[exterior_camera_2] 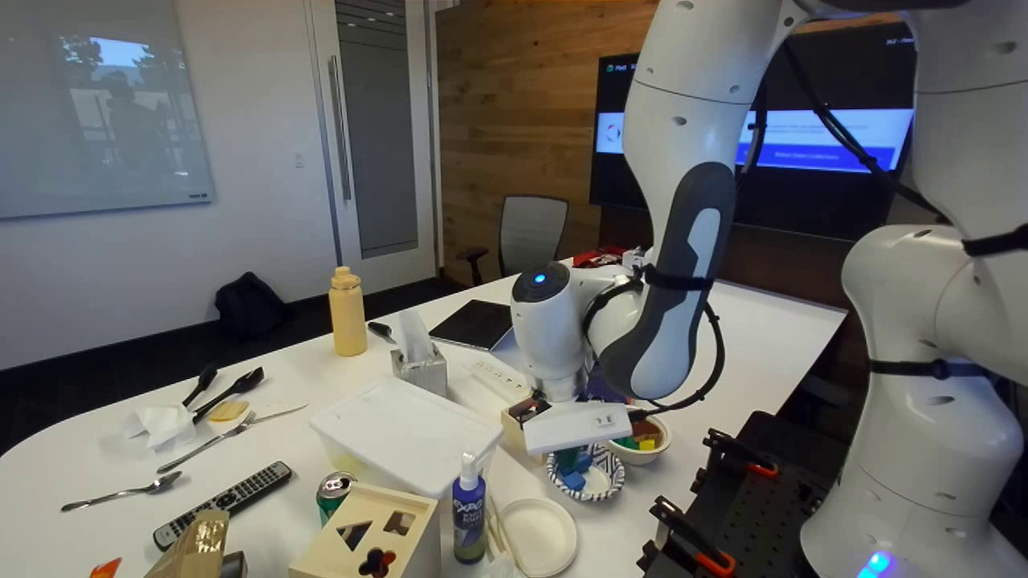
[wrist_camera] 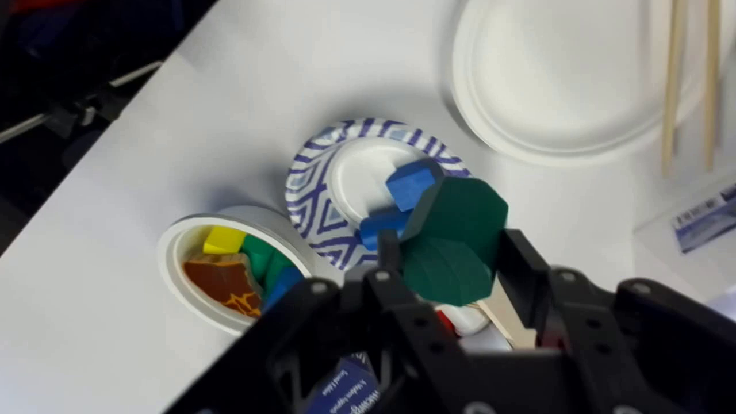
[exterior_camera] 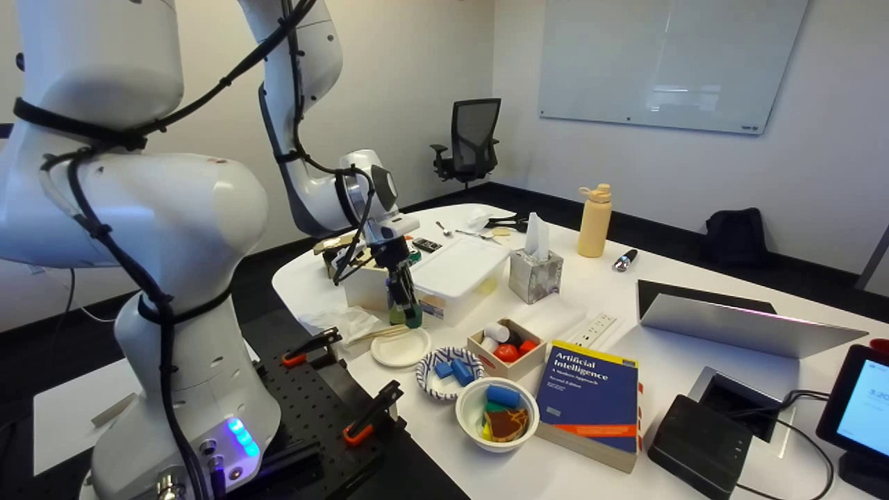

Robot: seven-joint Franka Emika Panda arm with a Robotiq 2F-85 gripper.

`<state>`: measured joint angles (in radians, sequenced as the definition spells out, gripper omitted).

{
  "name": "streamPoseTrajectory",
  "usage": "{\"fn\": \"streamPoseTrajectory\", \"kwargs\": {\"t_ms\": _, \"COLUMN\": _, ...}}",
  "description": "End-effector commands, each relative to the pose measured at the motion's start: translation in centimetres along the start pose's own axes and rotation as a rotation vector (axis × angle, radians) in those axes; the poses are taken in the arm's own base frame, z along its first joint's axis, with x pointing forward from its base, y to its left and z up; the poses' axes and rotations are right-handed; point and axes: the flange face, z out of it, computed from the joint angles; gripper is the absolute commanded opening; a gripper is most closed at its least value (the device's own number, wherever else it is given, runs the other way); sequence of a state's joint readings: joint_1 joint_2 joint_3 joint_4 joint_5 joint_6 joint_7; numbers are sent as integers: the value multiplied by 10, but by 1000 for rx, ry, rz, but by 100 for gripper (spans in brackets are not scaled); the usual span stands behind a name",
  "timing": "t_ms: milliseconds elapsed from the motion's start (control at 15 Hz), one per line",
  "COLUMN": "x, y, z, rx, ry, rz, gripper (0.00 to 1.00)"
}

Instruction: Put the green block from the white bowl on the white plate.

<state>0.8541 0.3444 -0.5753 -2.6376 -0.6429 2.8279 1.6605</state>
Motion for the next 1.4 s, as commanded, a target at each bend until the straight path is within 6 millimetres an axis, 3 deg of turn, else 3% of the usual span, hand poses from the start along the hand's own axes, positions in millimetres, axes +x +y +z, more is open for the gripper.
{"fn": "streamPoseTrajectory", "kwargs": {"t_ms": 0, "x": -12, "y": -31, "z": -11, "rx": 43, "ry": 126, "rz": 51, "gripper": 22}}
{"fn": "streamPoseTrajectory", "kwargs": {"t_ms": 267, "x": -31, "y": -42, "z": 2, "rx": 15, "ry": 146, "rz": 88, "gripper": 22}}
{"fn": "streamPoseTrajectory", "kwargs": {"t_ms": 733, "x": -51, "y": -47, "z": 50, "rx": -58, "ry": 119, "rz": 83, "gripper": 22}}
{"fn": "streamPoseTrajectory", "kwargs": {"t_ms": 1333, "x": -47, "y": -65, "z": 84, "rx": -86, "ry": 101, "rz": 76, "gripper": 22}}
